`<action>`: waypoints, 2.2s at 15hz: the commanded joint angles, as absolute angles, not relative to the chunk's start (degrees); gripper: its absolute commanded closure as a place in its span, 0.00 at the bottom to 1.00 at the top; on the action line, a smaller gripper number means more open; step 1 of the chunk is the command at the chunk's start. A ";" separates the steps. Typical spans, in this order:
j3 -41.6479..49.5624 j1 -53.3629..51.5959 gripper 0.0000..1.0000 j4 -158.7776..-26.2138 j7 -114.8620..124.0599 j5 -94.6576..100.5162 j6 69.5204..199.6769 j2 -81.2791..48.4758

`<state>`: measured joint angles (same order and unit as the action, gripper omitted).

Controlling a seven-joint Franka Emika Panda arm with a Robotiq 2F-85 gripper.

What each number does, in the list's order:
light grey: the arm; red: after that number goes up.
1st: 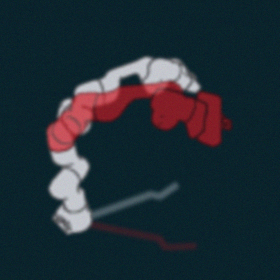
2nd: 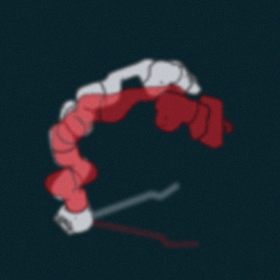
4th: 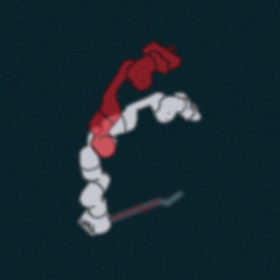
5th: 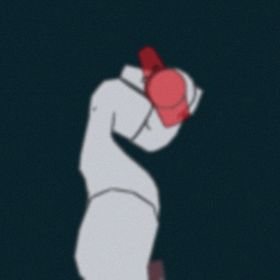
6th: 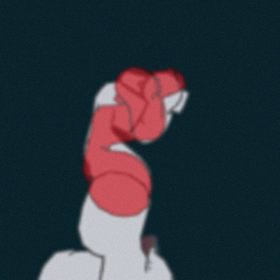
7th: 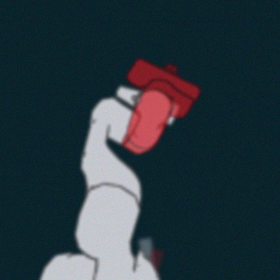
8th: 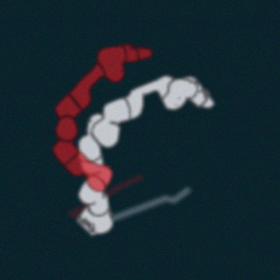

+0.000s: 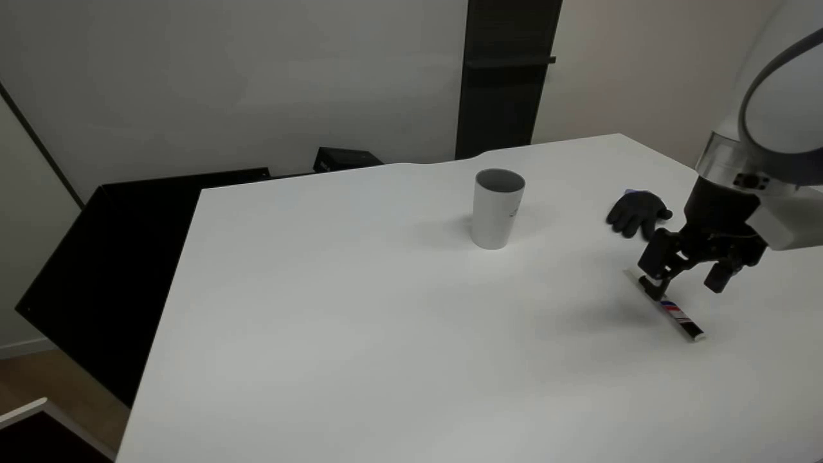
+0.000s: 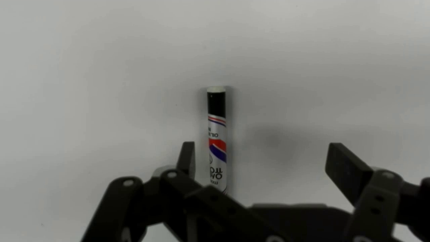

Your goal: Pick up the pen from the table and put it in the cup. Pick up the pen from the cup and put the pen back on the table. Pick up the pen from the table and put it back in the cup.

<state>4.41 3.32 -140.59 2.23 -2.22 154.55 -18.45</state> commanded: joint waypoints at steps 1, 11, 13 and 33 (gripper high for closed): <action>5.75 2.50 0.00 -142.18 3.90 0.18 155.49 -18.30; 5.23 5.05 0.00 -143.58 2.19 -2.91 161.55 -21.82; 5.04 5.01 0.00 -143.43 2.41 -3.67 163.13 -22.92; 1.90 7.57 0.51 -142.66 1.86 -8.73 173.63 -28.93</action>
<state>0.70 8.61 -143.48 0.49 -9.83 172.51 -27.02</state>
